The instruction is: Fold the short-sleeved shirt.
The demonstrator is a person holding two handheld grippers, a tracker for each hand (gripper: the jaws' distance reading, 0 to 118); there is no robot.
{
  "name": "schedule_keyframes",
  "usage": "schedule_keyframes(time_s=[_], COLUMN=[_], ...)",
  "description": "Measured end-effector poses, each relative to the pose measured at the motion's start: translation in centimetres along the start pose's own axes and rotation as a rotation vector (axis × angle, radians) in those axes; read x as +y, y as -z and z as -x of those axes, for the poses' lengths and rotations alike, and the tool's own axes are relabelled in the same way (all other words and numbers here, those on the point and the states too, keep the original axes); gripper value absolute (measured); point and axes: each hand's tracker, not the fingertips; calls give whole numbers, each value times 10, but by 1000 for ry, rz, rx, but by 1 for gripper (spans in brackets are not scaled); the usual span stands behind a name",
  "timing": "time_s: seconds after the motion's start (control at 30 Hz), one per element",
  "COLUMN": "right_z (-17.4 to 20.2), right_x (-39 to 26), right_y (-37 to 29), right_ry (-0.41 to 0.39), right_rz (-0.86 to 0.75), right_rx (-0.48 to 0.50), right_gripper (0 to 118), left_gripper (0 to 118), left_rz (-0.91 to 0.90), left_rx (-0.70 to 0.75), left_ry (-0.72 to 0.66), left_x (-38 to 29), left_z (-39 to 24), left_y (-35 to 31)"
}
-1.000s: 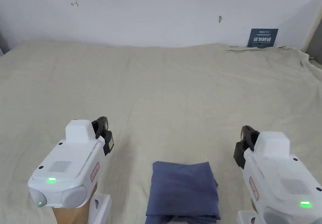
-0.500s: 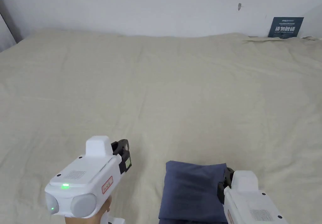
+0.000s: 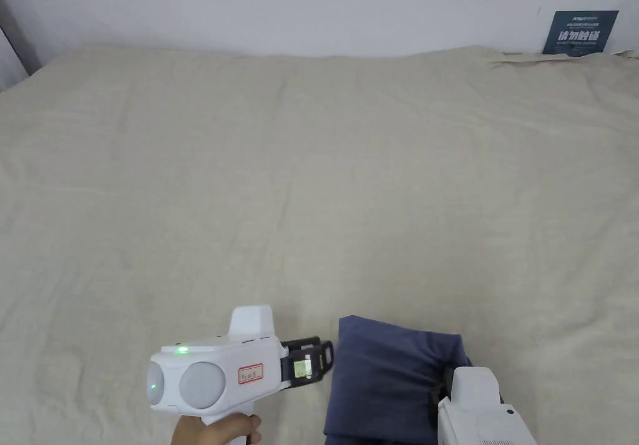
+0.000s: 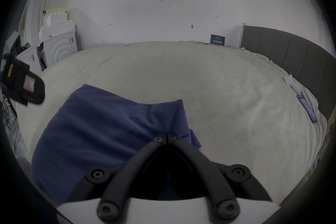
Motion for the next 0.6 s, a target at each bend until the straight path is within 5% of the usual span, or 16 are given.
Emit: schedule_keyframes(time_s=[0.37,0.47,0.6], right_z=[1,3,2], right_x=[3,7,10], right_y=[-3,-7,-8], right_ry=[2,3,6], right_rz=[11,14,22], right_rx=[12,18,30], right_gripper=[0,0,0], left_gripper=[86,61,45], left_rz=[195,240,266], left_rx=[-90,-123,-118], left_ry=[47,19,5], left_x=[8,10,14], left_z=[-25,-23,-18], left_y=[56,60,61])
